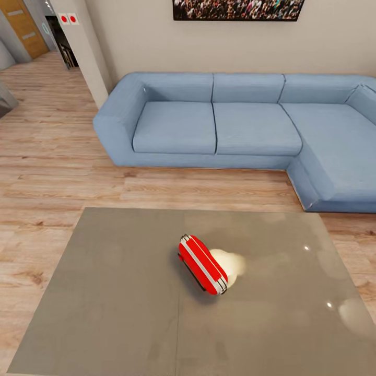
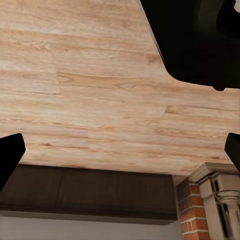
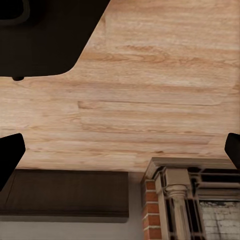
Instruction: Turn on the radio receiver that's on the table in the living room.
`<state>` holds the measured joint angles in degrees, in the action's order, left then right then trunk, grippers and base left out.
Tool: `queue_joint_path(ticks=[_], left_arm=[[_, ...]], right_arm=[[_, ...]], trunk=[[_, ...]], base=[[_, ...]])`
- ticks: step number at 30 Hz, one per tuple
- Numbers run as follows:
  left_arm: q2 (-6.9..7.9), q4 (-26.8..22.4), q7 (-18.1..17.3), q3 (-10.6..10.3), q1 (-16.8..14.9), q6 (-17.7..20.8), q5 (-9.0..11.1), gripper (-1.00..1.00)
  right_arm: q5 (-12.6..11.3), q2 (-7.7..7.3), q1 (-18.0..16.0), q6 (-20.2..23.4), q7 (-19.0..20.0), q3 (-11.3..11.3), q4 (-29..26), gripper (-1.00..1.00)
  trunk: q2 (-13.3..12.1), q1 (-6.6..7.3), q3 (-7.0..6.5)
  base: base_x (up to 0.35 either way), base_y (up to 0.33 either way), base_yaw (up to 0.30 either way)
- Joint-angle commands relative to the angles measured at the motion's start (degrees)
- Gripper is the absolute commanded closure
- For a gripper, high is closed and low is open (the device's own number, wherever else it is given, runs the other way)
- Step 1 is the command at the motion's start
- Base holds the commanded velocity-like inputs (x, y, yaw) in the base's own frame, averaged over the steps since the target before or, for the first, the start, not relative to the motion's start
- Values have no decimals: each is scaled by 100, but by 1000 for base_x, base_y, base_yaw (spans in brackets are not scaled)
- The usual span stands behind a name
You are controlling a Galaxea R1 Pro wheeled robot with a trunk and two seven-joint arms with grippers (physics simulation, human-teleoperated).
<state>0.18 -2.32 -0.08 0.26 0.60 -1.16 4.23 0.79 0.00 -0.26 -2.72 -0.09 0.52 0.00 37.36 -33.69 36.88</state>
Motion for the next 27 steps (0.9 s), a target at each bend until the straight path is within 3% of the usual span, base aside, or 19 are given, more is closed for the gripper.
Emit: queue_joint_path(ticks=[1, 17, 21, 22, 25, 27], left_arm=[[0, 1, 0, 0, -1, 0, 0, -100], [-5, -12, 0, -7, 0, -4, -9, -100], [-27, -617, -6, -32, -1, 109, -57, -100], [-17, -1007, -13, -46, -4, 196, -77, -100], [10, -1515, -31, -54, -2, 307, -85, -100], [47, -2140, -90, -57, -2, 514, -87, -100]], right_arm=[[0, 0, 0, 0, 0, 0, 0, -100], [-3, -9, 2, -5, 0, 1, 0, -100], [-1, -20, -2, -52, -13, -1, -53, -100], [8, -44, -16, -30, -15, 6, -341, -100], [11, -70, -30, 72, -16, 27, -924, -100], [12, -97, -37, 402, -17, 56, -1695, -100]], trunk=[[0, 0, 0], [0, 0, 1], [0, 0, 1], [0, 0, 1], [0, 0, 1], [0, 0, 1]], base=[[0, 0, 0], [0, 0, 0], [0, 0, 0], [0, 0, 0], [0, 0, 0], [0, 0, 0]])
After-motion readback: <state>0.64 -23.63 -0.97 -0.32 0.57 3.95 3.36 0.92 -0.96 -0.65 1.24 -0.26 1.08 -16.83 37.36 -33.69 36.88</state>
